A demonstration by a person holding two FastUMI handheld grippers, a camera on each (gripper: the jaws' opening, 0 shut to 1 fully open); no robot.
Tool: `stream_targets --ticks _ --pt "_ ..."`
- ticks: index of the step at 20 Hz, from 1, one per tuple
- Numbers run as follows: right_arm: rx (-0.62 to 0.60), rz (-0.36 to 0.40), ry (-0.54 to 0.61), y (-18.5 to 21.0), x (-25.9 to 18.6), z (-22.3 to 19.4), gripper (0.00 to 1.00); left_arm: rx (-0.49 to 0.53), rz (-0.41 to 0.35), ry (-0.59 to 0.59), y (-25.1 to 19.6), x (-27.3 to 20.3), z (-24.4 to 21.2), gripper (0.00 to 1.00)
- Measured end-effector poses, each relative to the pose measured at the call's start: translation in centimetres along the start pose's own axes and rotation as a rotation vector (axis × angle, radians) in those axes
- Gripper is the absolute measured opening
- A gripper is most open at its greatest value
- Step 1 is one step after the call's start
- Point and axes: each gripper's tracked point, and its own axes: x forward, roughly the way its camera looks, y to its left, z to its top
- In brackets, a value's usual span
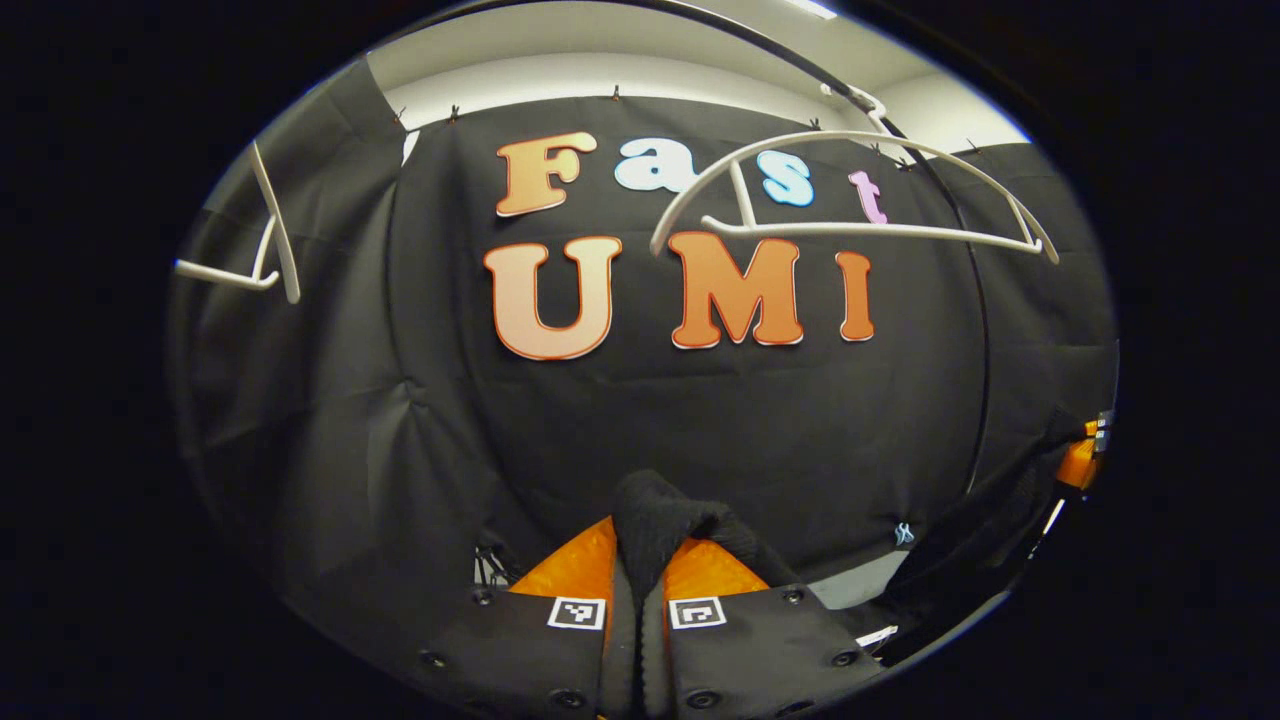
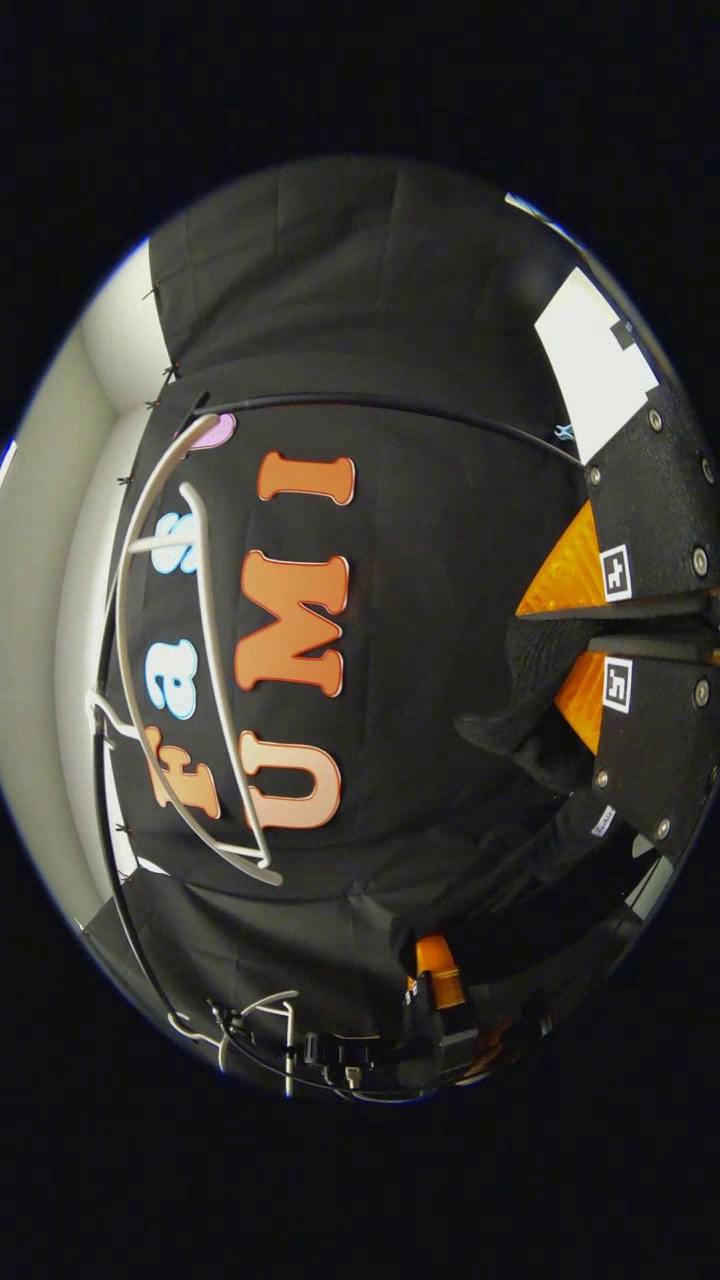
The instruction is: Grasp the clothes on the hanger with both hands and then place them into the laundry hamper below.
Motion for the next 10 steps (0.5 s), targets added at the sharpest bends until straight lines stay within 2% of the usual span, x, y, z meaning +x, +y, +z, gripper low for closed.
stream_targets --ticks 6,10 --pt "0.01 0.05 0.163 3.3 0.2 -7.1 0.07 -0.004 -0.065 0.153 -2.6 -2.0 -6.0 0.09" --pt "0.034 0.042 0.256 3.6 -0.6 -11.4 0.08 -0.009 -0.122 0.249 -4.5 -3.5 -9.7 0.1"
